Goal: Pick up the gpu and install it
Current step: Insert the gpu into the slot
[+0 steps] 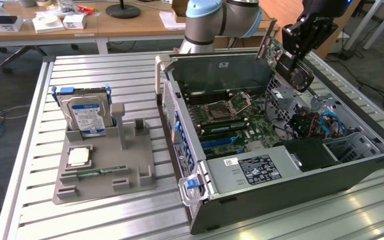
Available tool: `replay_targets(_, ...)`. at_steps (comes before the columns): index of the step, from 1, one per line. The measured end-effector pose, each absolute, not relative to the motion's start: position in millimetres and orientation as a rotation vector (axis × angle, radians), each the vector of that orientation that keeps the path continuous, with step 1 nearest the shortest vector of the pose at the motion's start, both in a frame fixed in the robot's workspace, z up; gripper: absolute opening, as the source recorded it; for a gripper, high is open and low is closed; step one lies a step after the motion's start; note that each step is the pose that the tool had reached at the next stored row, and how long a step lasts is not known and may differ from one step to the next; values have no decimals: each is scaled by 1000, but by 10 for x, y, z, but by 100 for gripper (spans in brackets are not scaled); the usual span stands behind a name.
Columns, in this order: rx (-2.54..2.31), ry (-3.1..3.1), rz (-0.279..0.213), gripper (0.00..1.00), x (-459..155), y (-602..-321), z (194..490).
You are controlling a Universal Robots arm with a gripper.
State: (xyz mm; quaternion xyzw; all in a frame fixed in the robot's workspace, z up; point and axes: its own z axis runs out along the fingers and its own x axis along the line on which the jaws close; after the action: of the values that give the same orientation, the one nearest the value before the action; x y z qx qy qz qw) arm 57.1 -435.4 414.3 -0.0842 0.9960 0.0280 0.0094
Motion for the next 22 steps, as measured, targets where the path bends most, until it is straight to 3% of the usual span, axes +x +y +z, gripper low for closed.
replay_targets(22, -458, 3091, 89, 26, 543, -4353, 4139)
